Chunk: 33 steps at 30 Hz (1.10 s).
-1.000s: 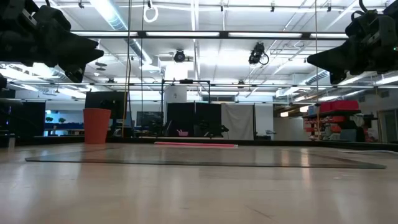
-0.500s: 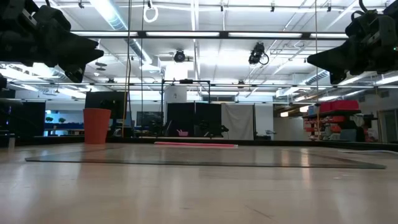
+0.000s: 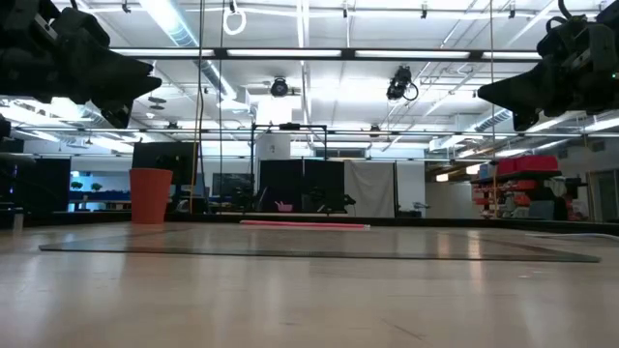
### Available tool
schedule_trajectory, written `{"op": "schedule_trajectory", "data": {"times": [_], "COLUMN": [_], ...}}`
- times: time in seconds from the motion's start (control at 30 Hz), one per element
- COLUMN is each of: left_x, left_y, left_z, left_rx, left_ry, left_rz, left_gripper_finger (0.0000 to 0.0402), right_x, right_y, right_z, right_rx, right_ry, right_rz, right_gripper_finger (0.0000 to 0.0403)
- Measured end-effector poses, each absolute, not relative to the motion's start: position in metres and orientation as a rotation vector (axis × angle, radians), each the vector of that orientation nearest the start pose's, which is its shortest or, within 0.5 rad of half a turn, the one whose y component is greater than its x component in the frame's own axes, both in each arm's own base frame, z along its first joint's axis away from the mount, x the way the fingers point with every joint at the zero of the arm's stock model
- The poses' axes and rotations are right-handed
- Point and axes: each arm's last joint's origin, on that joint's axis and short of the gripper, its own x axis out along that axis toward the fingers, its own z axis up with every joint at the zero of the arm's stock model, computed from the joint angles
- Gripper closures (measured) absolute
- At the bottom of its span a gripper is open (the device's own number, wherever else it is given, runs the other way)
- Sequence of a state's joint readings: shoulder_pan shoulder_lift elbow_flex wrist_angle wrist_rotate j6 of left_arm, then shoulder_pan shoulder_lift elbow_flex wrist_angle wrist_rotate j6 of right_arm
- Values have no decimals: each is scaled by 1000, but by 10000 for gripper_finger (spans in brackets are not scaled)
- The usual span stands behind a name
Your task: Pick & Place Utensil
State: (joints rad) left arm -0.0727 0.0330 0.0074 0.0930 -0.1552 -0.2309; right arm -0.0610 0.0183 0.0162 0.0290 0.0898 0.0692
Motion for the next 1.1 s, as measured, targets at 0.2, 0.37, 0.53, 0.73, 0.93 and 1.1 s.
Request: {"op": "schedule_trajectory", "data": {"times": [0.2, 0.37, 0.53, 0.73, 0.93, 1.1], "left_x": [96, 96, 96, 97, 108, 128], "left_y": [1, -1, -3, -8, -26, -50], "left_z": [188, 191, 190, 194, 200, 222], "left_rx": [-257, -372, -367, -440, -489, -525], "left_ry": [-252, -281, -263, -279, -237, -97], "left_rz": [155, 89, 22, -77, -194, -155], "left_gripper_finger": [287, 287, 287, 287, 287, 287], "right_x": [97, 97, 97, 97, 97, 97], "right_y": [-9, -9, -9, -9, -9, -9], "right_z": [170, 170, 170, 170, 170, 170], "right_rx": [69, 69, 69, 69, 69, 69], "right_ry": [-32, -32, -32, -32, -32, -32], "right_rz": [-150, -149, -149, -150, -150, -150], "right_gripper_finger": [376, 376, 376, 376, 376, 376]}}
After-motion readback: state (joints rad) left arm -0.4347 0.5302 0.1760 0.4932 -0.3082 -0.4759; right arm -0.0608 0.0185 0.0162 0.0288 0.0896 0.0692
